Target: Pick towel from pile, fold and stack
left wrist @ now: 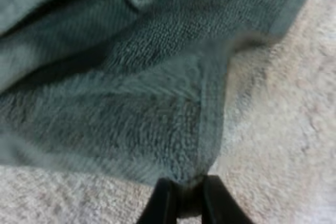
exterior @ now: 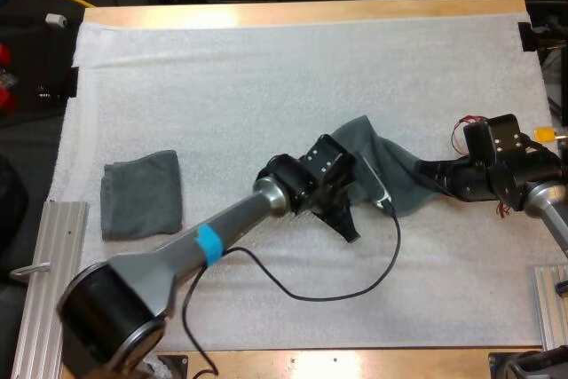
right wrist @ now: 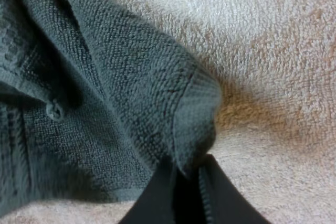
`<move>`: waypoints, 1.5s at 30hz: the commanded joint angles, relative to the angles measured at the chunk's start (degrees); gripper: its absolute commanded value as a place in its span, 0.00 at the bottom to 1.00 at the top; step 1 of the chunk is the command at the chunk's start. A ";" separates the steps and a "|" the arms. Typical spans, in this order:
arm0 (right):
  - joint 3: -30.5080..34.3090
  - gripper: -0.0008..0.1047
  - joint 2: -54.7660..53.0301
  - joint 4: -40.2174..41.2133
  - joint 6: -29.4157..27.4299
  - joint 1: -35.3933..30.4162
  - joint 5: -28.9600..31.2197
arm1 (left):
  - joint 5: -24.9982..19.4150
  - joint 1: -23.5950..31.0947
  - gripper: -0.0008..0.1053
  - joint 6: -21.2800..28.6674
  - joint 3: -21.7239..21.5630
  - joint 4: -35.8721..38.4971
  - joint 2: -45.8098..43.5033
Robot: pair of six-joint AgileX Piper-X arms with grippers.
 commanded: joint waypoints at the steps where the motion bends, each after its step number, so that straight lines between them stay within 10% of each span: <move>1: 0.06 0.01 -0.91 0.08 -1.32 -0.23 -0.73 | -0.08 -0.21 0.01 -0.42 -0.48 1.69 -3.01; 24: -5.97 0.01 -32.49 15.04 -1.97 0.81 -2.57 | -2.77 -4.66 0.01 -7.29 -0.48 19.22 -36.62; 34: -16.12 0.01 -33.82 28.17 1.86 14.12 -2.65 | -15.12 -18.65 0.01 -17.64 -3.20 29.51 -42.95; 45: -19.62 0.01 -33.82 36.98 12.13 27.32 0.06 | -15.24 -23.85 0.01 -23.83 -10.77 39.52 -43.12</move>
